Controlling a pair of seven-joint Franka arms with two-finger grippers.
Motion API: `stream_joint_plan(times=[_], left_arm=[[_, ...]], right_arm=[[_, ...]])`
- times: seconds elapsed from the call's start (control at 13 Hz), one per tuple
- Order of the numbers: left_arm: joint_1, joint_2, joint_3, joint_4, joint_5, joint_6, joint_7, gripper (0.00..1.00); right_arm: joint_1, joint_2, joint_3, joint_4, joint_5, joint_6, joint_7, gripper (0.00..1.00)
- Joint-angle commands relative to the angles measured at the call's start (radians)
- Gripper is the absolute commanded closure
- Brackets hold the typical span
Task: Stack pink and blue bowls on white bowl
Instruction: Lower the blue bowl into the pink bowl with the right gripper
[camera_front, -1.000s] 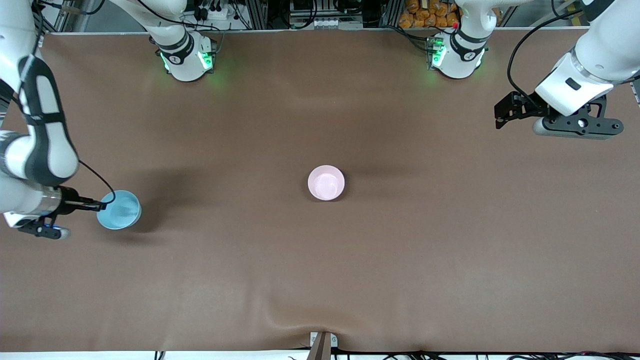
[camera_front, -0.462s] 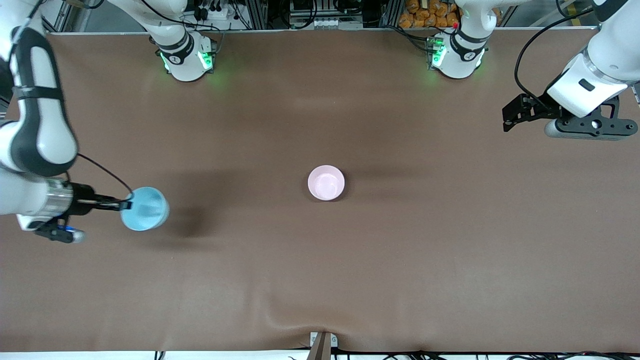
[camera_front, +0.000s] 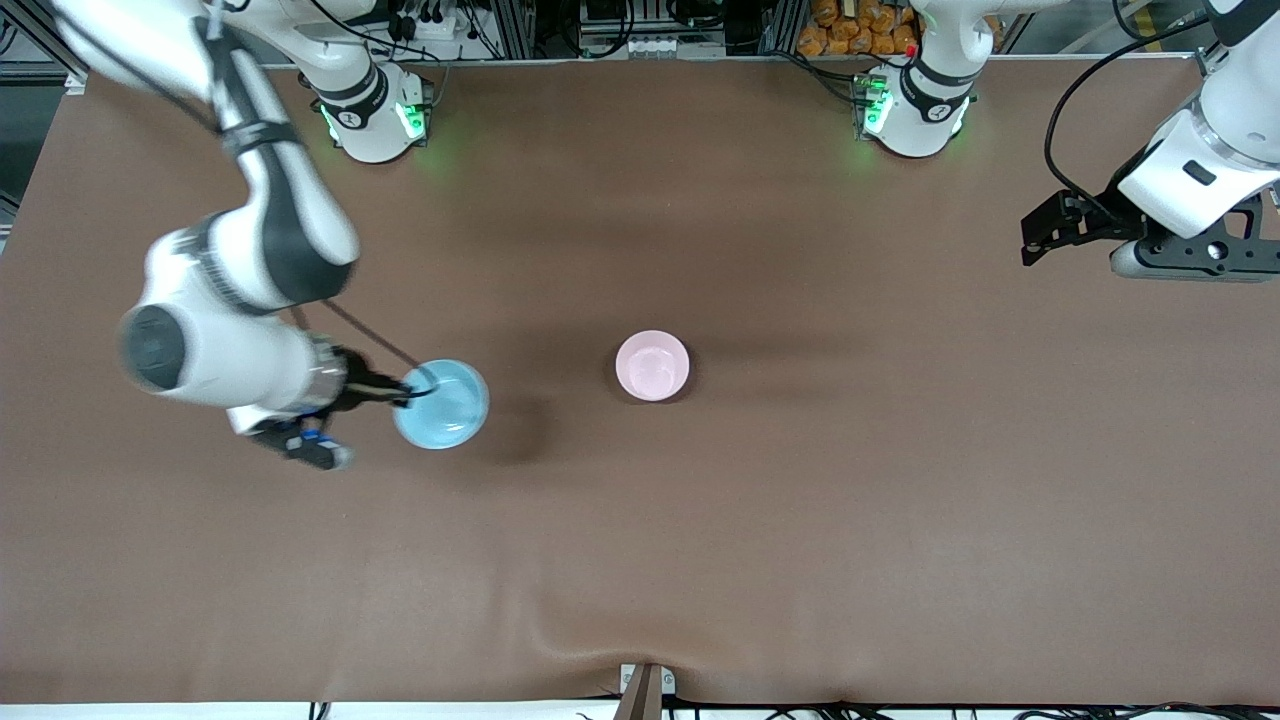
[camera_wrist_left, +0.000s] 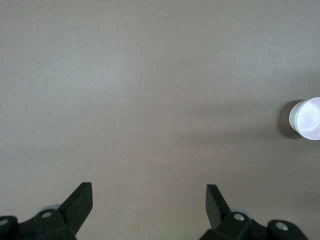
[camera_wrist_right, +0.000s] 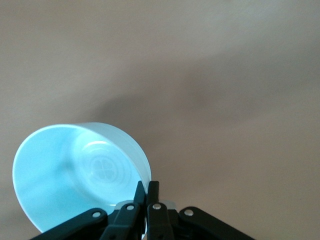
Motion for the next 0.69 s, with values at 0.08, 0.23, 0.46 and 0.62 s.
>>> stream_joint_plan(times=[0.08,0.23,0.46,0.62], left_arm=[[-0.035,-0.001,0.031,0.011,0.0,-0.006,0.013,0.0],[-0.029,0.001,0.028,0.02,0.0,-0.02,0.015,0.0],[-0.029,0.001,0.025,0.02,0.0,-0.027,0.017,0.0],[-0.029,0.001,0.026,0.02,0.0,-0.027,0.015,0.0]], right_arm=[[0.192,0.016,-0.014,-0.011,0.002,0.123,0.273,1.0],[0.279,0.069,-0.017,-0.015,-0.001,0.225,0.404,1.0],[0.35,0.121,-0.021,-0.02,-0.002,0.322,0.504,1.0],[0.378,0.121,-0.021,-0.057,-0.002,0.362,0.525,1.0]])
